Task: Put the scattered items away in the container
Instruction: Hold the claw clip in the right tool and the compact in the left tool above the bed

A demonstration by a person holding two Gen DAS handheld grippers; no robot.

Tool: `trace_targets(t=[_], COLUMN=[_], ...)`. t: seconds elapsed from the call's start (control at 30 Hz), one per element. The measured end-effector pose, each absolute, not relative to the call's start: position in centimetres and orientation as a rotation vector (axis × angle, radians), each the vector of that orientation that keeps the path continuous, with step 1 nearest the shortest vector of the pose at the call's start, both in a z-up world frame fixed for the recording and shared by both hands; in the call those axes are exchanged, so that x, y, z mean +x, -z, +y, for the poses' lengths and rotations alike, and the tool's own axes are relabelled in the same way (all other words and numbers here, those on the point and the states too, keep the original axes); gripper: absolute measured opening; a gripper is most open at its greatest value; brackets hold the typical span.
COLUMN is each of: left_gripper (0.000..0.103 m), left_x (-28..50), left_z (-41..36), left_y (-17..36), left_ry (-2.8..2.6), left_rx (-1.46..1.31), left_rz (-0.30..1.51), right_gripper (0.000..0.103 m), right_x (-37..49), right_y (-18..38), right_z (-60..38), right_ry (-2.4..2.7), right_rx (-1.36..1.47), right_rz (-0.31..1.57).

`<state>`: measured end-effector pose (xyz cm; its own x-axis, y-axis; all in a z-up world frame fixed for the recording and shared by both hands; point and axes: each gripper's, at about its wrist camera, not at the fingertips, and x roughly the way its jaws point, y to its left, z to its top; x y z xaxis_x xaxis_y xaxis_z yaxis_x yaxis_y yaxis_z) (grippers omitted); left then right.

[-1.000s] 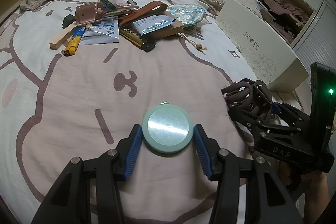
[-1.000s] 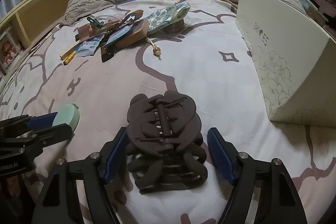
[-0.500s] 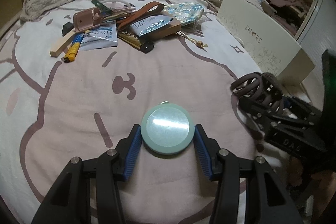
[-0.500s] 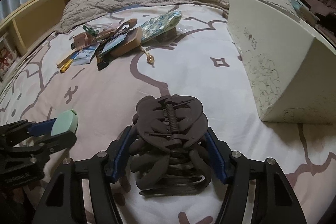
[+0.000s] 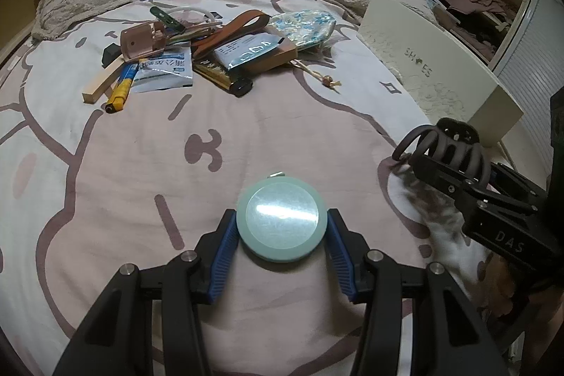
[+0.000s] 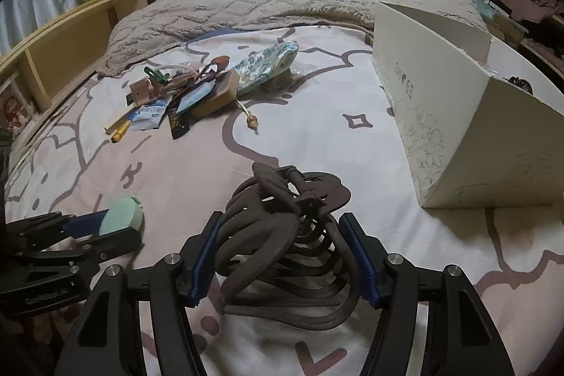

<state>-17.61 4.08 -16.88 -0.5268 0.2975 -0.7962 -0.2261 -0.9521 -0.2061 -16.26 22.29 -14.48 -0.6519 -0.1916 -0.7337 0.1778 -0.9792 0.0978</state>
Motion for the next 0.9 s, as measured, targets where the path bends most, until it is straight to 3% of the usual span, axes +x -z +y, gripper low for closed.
trace_targets(t=[0.57,0.9], left_gripper=[0.05,0.05], left_x=[-17.5,-17.5], left_z=[4.4,4.4], left_y=[17.1,17.2], left_ry=[-2.496,-2.495], left_rx=[-1.339,-1.341], left_rz=[-0.094,-0.093], right_gripper=[0.066,0.065], right_x=[-16.6,-16.3], right_y=[16.3,16.2], right_z=[22.6,22.0], right_ry=[2.586,2.652], right_rx=[1.316,1.278], right_rz=[-0.145,-0.057])
